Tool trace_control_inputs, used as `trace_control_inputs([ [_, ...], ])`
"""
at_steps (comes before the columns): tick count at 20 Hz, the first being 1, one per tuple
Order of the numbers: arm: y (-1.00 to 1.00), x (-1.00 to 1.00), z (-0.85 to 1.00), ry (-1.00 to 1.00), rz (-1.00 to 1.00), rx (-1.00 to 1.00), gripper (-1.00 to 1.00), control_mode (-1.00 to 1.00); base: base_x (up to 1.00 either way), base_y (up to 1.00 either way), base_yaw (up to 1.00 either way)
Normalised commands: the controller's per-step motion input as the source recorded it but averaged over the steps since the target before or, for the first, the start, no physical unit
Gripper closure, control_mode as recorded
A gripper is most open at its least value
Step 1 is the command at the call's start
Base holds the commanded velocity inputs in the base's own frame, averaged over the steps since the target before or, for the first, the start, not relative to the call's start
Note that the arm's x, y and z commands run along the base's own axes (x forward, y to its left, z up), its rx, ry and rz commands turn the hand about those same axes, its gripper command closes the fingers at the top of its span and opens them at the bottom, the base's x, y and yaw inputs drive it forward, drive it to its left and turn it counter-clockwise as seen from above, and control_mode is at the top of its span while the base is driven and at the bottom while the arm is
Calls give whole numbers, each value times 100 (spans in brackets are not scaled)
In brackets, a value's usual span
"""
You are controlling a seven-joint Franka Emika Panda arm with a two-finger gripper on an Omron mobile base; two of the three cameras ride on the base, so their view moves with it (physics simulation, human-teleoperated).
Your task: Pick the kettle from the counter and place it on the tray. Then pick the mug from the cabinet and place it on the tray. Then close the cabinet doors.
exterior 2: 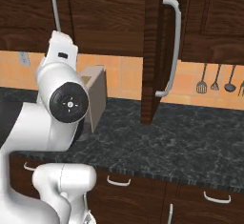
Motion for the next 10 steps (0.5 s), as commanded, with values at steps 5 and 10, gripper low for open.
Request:
trace_control_inputs([
  [5,-93,-54,-27,-9,0,-3,100,-100,0,0,0],
  [10,-99,-53,-15,-8,0,0,100,-100,0,0,0],
])
